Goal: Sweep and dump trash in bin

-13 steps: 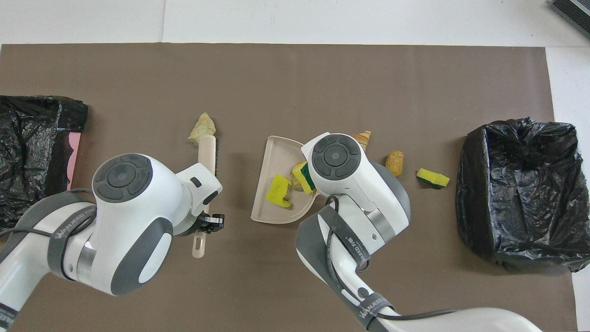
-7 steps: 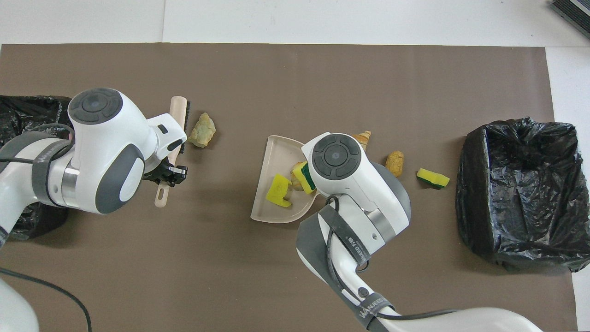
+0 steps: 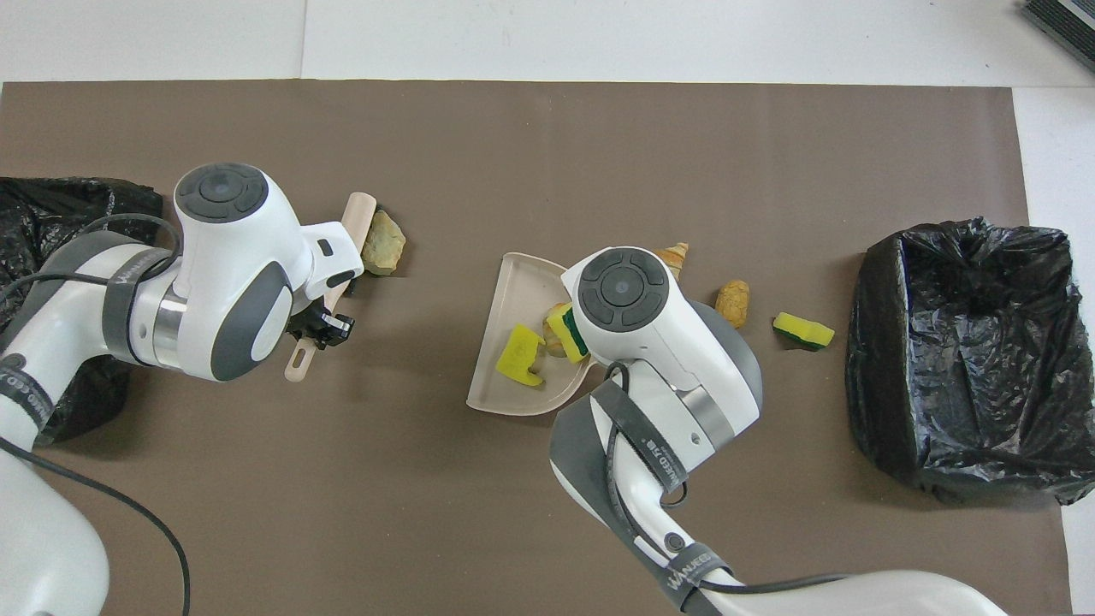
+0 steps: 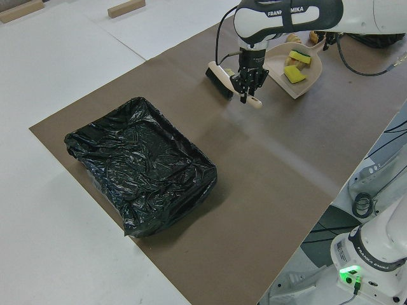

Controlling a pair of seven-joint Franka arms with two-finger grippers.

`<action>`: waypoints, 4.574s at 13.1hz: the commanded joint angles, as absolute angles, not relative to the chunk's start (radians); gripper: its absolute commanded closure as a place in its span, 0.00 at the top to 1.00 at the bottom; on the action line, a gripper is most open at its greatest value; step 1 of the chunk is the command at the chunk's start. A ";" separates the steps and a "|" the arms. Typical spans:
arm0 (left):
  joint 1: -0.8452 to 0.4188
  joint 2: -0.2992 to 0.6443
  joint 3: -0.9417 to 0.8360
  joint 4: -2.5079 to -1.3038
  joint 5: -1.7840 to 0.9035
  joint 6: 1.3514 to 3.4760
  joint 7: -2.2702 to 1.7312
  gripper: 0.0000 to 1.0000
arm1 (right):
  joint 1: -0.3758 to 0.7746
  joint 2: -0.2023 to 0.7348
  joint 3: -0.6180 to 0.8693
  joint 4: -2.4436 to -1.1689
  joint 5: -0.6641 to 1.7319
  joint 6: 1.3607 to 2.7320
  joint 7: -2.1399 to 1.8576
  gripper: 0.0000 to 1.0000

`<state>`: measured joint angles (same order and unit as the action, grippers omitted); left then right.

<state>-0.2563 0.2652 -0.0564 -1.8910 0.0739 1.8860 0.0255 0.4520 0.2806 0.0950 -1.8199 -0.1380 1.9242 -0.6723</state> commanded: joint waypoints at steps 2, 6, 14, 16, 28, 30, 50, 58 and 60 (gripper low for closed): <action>-0.301 0.190 -0.090 -1.989 -0.036 1.927 -0.003 0.00 | 0.449 0.259 0.101 -1.830 -0.137 1.888 -0.652 0.00; -0.310 0.167 -0.216 -2.032 -0.083 1.963 -0.155 0.00 | 0.449 0.259 0.101 -1.838 -0.074 1.901 -0.647 0.00; -0.319 0.152 -0.276 -2.002 -0.196 1.912 -0.276 0.00 | 0.431 0.244 0.100 -1.830 -0.057 1.911 -0.646 0.00; -0.314 0.117 -0.272 -2.002 -0.192 1.890 -0.319 0.00 | 0.401 0.233 0.100 -1.825 -0.032 1.928 -0.696 0.00; -0.345 -0.199 -0.418 -2.392 -0.181 2.081 -0.754 0.00 | 0.175 0.206 0.098 -1.776 0.106 1.944 -1.138 0.00; -0.351 -0.213 -0.512 -2.421 -0.256 2.097 -0.802 0.00 | 0.118 0.206 0.100 -1.758 0.107 1.921 -1.225 0.00; -0.302 -0.144 -0.447 -2.216 -0.153 2.090 -0.560 1.00 | -0.558 0.109 0.087 -1.695 -0.268 1.830 -1.884 0.00; -0.217 -0.110 -0.074 -1.705 -0.011 1.700 -0.067 1.00 | -0.448 -0.017 0.091 -1.904 -0.573 1.884 -1.683 0.00; -0.161 -0.101 -0.071 -1.617 -0.006 1.610 0.018 1.00 | -0.471 -0.035 0.089 -1.896 -0.629 1.884 -1.690 0.00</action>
<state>-0.1993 -0.1404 -0.0619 -1.7234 -0.0268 1.6992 -0.0399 -0.4385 0.0190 0.0888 -1.8594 -0.5780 1.8541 -1.6912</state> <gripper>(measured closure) 0.000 0.692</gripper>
